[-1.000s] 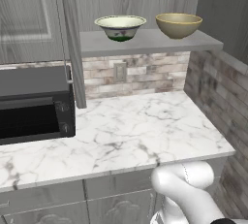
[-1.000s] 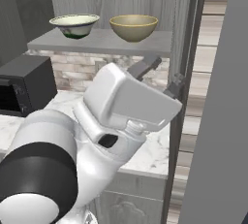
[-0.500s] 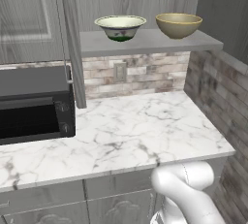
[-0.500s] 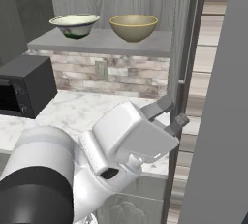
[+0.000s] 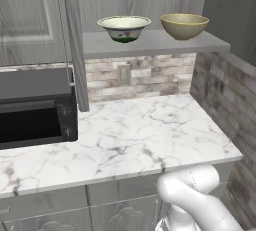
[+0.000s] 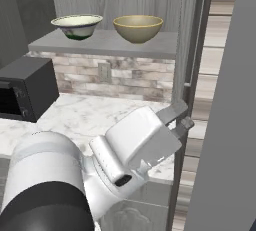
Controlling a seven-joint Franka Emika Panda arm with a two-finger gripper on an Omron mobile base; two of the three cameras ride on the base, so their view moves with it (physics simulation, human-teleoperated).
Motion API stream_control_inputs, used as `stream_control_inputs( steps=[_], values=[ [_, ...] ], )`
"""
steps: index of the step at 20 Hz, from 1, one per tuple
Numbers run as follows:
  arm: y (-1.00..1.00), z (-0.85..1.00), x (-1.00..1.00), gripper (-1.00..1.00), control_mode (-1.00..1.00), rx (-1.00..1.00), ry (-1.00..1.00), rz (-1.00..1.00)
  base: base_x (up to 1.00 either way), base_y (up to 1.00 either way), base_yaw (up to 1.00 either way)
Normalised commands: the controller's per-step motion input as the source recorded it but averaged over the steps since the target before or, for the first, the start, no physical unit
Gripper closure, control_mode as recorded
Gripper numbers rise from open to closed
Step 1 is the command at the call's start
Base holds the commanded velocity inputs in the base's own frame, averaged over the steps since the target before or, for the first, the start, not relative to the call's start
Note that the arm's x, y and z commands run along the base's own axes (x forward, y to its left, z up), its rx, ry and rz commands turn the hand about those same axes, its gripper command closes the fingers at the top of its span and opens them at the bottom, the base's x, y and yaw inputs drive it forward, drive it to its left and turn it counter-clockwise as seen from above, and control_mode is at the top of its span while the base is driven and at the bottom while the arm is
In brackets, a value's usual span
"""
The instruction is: Open the cabinet. Pick the bowls from the counter and place them in the cabinet. Then close the cabinet.
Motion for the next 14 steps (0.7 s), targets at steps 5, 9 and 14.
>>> stream_control_inputs(
  steps=[5,9,14],
  values=[
    [-0.03,0.0,0.19,-1.0,-1.0,0.05,0.26,0.1,0.0,0.0,0.0],
    [-0.02,0.0,0.19,-1.0,-1.0,0.05,0.34,0.1,0.0,0.0,0.0],
    [-0.21,-0.01,0.15,-1.0,-1.0,0.1,0.24,0.11,0.0,0.0,0.0]
  ],
)
